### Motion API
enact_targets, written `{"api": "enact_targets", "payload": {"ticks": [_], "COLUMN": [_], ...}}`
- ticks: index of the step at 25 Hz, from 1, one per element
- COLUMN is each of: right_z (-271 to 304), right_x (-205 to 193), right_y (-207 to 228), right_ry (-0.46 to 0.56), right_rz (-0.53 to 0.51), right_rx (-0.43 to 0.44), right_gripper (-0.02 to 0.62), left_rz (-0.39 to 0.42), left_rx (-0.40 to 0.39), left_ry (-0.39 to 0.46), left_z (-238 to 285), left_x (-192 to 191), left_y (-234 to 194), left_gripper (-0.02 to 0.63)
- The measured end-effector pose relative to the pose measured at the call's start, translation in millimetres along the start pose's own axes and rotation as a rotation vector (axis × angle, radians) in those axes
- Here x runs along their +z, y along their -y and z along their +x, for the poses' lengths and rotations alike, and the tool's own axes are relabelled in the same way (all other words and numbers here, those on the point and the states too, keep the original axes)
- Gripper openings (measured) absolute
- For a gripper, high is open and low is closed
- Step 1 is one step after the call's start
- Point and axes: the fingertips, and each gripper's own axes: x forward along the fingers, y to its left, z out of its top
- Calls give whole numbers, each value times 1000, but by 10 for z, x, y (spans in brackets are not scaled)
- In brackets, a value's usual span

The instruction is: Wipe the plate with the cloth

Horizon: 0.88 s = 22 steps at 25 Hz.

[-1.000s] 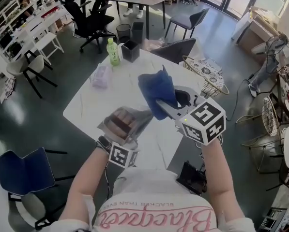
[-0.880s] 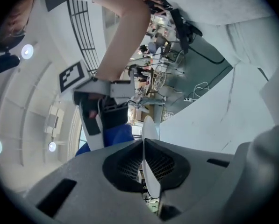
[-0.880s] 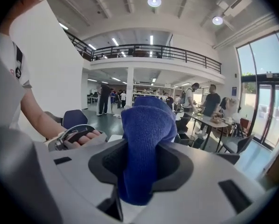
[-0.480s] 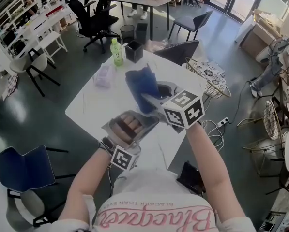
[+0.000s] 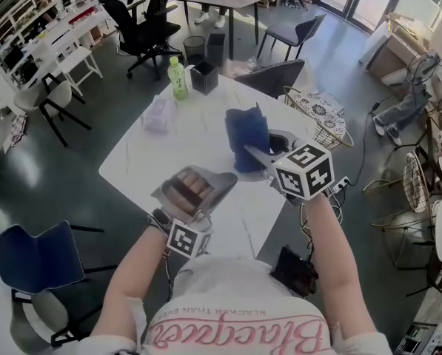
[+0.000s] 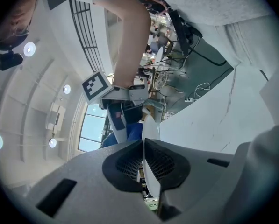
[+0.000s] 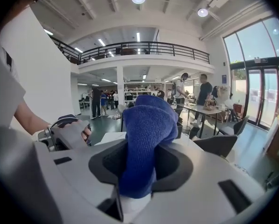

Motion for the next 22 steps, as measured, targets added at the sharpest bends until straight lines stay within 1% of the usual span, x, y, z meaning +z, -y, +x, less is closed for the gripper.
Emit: {"api": "enact_targets", "payload": {"ticks": [8,12,15,18,20,22], "right_z": [-347,-495,-653,-817,-877,-896], "right_x": [-189,-324,-352,-334,-343,-373], "right_y": [270,364,386,348,276,175], "right_ry": [2,6,52,99,111,121], "right_rz": [40,69,126,161,161,174], "right_rx": [-96,-144,-174,-199,-205,-194], "right_gripper": [129,129,129,129,129,129], "left_rz": [-49,-109,-213,-338,-434,-546], "left_rx": [-12,-40,-49,-31,-15,1], "left_ry": [-11,-40,-58,-89,-117,-142], "left_z": [35,60,58,59,56,52], "left_x": [-56,-134,-202,-296,-383,-469], "left_y": [58,131,122,93,82,78], "left_gripper": [14,14,14,14,14,14]}}
